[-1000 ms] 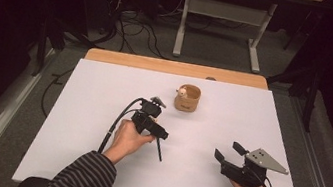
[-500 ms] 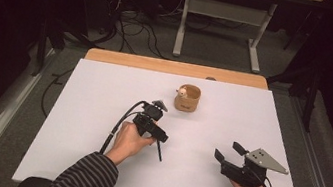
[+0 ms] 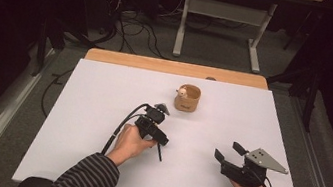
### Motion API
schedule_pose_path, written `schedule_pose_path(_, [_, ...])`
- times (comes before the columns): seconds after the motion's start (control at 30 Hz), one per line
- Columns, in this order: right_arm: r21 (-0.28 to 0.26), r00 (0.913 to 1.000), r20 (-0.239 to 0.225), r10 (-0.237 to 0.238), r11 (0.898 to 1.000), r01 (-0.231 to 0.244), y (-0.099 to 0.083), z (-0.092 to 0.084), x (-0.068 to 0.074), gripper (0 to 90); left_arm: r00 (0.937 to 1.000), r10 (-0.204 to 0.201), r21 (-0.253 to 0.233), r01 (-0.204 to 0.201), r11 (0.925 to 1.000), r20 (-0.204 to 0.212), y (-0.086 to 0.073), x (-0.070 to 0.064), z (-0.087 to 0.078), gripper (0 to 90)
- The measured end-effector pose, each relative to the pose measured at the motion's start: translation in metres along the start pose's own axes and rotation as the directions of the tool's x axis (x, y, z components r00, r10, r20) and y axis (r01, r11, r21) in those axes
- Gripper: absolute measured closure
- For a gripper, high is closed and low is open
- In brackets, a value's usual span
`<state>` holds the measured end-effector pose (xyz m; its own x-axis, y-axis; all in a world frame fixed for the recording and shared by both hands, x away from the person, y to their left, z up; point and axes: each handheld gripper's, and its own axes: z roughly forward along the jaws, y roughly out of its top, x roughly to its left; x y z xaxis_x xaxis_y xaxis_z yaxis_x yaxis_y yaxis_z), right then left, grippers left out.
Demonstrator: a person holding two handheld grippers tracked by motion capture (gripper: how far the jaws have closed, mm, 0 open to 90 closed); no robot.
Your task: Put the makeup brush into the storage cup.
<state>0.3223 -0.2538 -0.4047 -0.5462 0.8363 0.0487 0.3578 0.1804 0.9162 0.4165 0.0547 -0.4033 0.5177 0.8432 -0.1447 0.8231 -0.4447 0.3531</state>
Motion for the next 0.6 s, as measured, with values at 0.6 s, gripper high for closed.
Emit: schedule_pose_path(0.6, [0.0,1.0,0.008,0.001,1.0,-0.001,0.0,0.0002,0.0002,30.1,0.9928,0.083,0.008,-0.082,0.9966,-0.087,-0.0023,-0.0044,0.0001,42.0])
